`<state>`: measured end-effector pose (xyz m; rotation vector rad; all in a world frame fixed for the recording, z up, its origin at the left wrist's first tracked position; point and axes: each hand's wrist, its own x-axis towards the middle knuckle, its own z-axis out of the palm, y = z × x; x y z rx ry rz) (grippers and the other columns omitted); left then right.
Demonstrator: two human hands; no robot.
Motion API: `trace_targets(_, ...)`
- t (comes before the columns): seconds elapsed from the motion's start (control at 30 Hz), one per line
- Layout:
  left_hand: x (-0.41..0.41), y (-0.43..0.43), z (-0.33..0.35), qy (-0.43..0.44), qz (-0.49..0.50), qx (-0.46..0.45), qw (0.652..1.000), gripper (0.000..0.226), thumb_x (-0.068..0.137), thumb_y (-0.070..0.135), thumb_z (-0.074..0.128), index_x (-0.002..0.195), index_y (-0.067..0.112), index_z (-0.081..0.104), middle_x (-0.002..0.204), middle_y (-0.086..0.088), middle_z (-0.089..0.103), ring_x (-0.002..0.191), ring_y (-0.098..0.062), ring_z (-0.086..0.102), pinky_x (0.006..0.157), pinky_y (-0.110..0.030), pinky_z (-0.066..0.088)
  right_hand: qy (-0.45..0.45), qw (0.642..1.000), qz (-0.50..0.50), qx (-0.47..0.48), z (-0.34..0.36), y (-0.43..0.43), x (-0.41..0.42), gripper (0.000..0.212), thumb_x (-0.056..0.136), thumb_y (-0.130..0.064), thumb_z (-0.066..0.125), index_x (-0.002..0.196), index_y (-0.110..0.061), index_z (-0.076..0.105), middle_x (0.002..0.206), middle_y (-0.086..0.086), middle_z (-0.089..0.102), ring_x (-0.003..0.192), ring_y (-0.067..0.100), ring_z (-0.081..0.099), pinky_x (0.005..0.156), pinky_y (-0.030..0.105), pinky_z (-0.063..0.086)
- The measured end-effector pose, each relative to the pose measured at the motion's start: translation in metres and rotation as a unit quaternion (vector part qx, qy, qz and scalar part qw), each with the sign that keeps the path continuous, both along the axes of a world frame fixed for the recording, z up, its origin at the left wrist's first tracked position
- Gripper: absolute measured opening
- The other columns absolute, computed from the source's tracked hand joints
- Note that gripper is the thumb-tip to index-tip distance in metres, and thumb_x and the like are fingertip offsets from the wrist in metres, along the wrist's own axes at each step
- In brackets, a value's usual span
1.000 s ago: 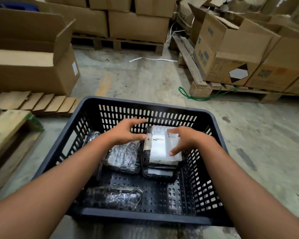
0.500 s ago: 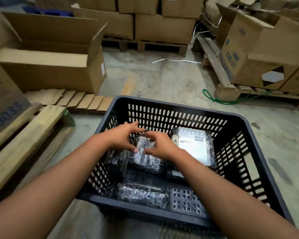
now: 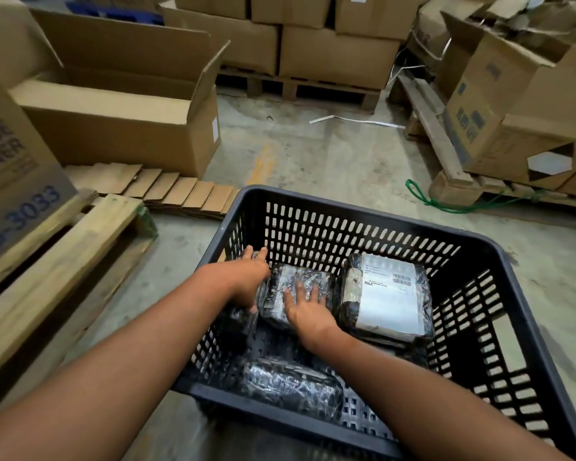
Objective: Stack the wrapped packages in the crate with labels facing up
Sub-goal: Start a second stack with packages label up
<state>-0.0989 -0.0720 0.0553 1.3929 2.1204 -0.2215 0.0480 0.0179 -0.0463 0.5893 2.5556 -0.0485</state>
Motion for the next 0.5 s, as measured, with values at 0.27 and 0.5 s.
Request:
trace_targets(0.27, -0.001, 0.000, 0.004, 0.000, 0.010, 0.024, 1.000, 0.084, 0.070, 0.016, 0.090, 0.143, 0.010, 0.047, 0.169, -0.007, 0.003, 0.154, -0.032, -0.001, 0.123, -0.053, 0.020, 0.131, 0.986, -0.050, -0.087, 0.053, 0.024, -0.009, 0.031, 0.065, -0.016, 0.091, 0.082, -0.011, 0.065, 0.086, 0.007, 0.071, 0.078, 0.024, 0.066, 0.071, 0.033, 0.058)
trace_targets(0.5, -0.008, 0.009, 0.004, -0.004, 0.018, 0.116, 0.993, 0.125, 0.066, 0.023, 0.093, 0.161, 0.021, 0.013, 0.169, -0.003, 0.009, 0.154, -0.032, 0.002, 0.122, -0.052, 0.021, 0.291, 0.891, -0.205, -0.282, 0.089, 0.076, 0.002, 0.047, 0.059, -0.015, 0.083, 0.106, -0.011, 0.081, 0.074, -0.016, 0.074, 0.069, -0.003, 0.069, 0.063, 0.021, 0.058)
